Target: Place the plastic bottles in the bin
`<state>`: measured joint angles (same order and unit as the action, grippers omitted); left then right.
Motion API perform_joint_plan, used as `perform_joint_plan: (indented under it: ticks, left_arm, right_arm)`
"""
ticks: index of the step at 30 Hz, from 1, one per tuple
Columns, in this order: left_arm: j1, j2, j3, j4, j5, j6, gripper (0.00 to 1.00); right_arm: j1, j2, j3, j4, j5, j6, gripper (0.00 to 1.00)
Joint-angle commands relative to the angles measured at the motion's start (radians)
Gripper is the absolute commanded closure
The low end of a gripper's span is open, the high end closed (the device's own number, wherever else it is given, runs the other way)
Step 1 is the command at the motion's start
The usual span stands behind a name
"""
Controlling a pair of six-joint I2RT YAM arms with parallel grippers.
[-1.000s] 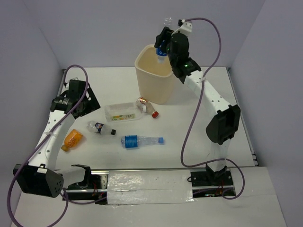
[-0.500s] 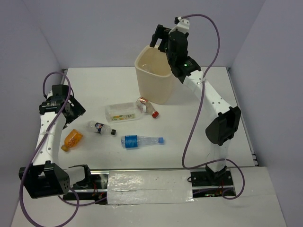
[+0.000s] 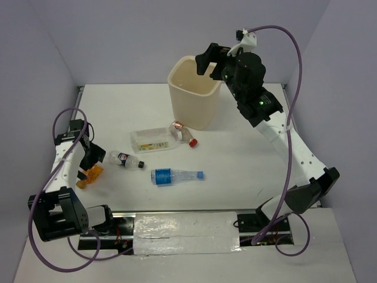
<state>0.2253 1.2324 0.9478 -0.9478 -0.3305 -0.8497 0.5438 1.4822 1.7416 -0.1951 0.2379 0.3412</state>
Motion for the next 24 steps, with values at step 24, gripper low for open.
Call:
perform_joint_plan:
  ticks: [24]
  left_arm:
    - [0.313,0.179,0.054,0.041,0.139,-0.597,0.01]
  right_arm:
    - [0.013,-0.125,-0.116,-0.222,-0.043,-0.036,0.0]
